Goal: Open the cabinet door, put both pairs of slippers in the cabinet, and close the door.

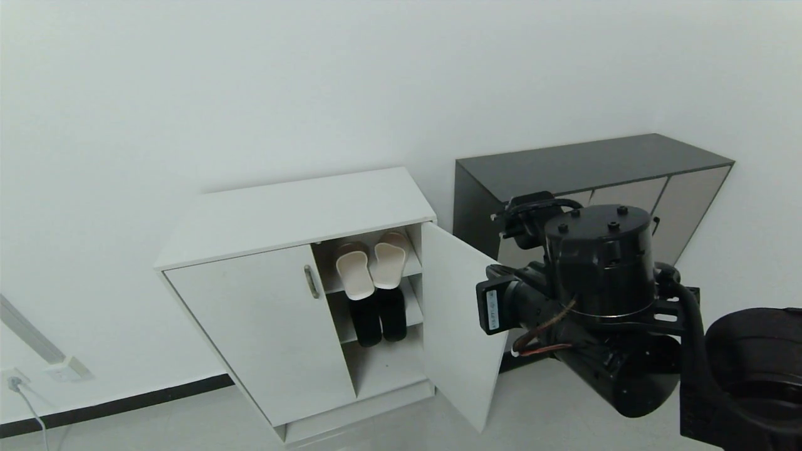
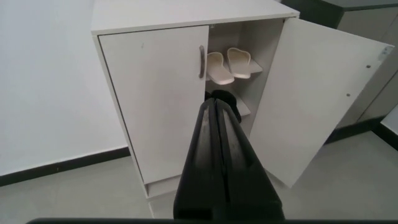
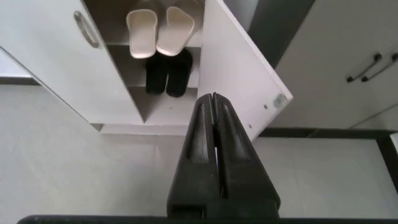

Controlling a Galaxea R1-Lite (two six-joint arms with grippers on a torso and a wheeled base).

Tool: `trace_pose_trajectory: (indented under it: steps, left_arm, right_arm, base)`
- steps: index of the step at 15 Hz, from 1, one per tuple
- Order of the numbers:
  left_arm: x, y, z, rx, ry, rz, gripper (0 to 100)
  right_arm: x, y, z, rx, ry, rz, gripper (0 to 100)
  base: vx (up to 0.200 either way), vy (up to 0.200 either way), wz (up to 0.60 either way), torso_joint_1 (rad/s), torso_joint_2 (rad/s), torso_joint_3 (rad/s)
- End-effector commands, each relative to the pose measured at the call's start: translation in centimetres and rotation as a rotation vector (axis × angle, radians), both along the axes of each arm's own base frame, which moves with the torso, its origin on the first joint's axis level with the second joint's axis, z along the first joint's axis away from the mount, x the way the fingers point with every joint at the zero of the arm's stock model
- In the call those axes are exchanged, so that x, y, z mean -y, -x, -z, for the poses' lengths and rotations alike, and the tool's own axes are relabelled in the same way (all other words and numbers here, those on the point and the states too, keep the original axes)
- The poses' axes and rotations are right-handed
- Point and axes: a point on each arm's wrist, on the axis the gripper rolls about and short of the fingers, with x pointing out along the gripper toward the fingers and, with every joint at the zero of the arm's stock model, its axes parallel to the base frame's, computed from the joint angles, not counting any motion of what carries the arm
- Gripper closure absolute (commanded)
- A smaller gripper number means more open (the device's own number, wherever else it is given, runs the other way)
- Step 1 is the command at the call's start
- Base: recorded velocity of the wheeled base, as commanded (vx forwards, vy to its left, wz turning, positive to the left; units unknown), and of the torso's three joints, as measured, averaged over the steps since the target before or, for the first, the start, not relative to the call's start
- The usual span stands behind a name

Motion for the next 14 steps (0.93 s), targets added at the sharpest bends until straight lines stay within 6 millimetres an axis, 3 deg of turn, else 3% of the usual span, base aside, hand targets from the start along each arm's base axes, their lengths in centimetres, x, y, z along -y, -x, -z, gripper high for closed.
trace_pose_trajectory:
  steps: [1, 3, 5, 7, 11, 14]
  left_arm:
    - [0.0, 0.0, 0.0, -0.001, 0.001, 0.0, 100]
    - [0.0, 0.0, 0.0, -0.001, -0.001, 0.001, 100]
    - [0.0, 0.0, 0.0, -0.001, -0.001, 0.001, 100]
    - [0.0, 0.0, 0.0, -0.001, -0.001, 0.001, 100]
    - [0.0, 0.0, 0.0, -0.001, -0.001, 0.001, 100]
    - [0.0, 0.0, 0.0, -0.001, -0.001, 0.001, 100]
  right_arm:
    - [0.5, -1.1, 0.2, -0.004, 0.004, 0.03, 100]
    - [1.7, -3.5, 0.0, -0.011, -0.02, 0.044, 100]
    - [4.3, -8.2, -0.5, -0.027, -0.058, 0.066, 100]
    - [5.1, -11.0, -0.6, -0.047, -0.062, 0.099, 100]
    - [5.0, -14.9, -0.7, -0.068, -0.078, 0.102, 100]
    - [4.4, -17.1, 0.4, -0.108, -0.073, 0.101, 100]
  base:
    - [0.0, 0.0, 0.0, 0.0, 0.0, 0.0]
    - [0.0, 0.0, 0.0, 0.0, 0.0, 0.0]
    - [0.0, 0.0, 0.0, 0.0, 0.0, 0.0]
    - [0.0, 0.0, 0.0, 0.0, 0.0, 0.0]
    - [0.0, 0.0, 0.0, 0.0, 0.0, 0.0]
    - [0.0, 0.0, 0.0, 0.0, 0.0, 0.0]
